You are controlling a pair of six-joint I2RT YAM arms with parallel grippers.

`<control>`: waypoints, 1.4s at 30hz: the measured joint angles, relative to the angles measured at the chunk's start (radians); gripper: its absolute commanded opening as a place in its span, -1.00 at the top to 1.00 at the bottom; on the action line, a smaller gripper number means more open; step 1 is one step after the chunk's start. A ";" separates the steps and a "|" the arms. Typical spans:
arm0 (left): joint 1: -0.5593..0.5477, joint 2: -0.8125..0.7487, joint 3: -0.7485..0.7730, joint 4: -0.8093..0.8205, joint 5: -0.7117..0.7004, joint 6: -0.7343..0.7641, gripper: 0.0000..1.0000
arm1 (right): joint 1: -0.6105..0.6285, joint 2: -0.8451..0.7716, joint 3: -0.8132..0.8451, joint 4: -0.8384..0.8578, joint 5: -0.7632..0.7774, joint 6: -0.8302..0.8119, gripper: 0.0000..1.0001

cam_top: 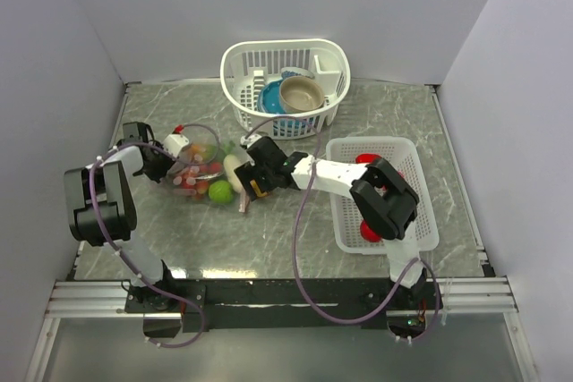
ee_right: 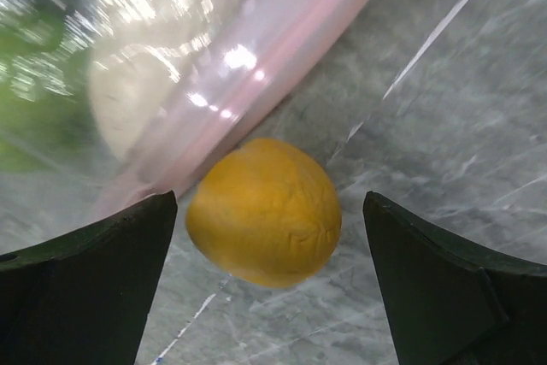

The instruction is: Open the zip-top bag and remove the fake food

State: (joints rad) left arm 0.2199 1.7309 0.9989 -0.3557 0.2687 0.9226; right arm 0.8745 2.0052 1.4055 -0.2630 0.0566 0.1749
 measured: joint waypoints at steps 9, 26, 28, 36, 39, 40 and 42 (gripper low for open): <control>0.024 0.043 0.141 -0.216 0.116 -0.151 0.38 | 0.000 0.003 -0.048 0.010 -0.014 0.042 0.16; 0.097 0.173 0.391 -0.545 0.376 -0.304 0.71 | -0.006 -0.365 -0.251 0.039 0.349 0.068 1.00; 0.090 0.198 0.391 -0.556 0.391 -0.312 0.98 | -0.024 -0.463 -0.315 0.039 0.466 0.114 1.00; 0.065 0.290 0.427 -0.589 0.385 -0.313 0.98 | -0.192 -0.621 -0.449 -0.089 0.760 0.390 -0.50; 0.045 0.287 0.425 -0.563 0.330 -0.307 0.98 | -0.205 -0.607 -0.483 -0.141 0.761 0.452 -1.00; 0.035 0.283 0.419 -0.544 0.306 -0.303 0.98 | -0.205 -0.603 -0.488 -0.154 0.760 0.463 -1.00; 0.013 0.266 0.390 -0.502 0.247 -0.283 0.98 | -0.205 -0.600 -0.496 -0.174 0.752 0.475 -1.00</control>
State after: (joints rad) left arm 0.2325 1.9968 1.3888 -0.8574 0.5159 0.6392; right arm 0.6693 1.4048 0.9092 -0.4370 0.8089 0.6502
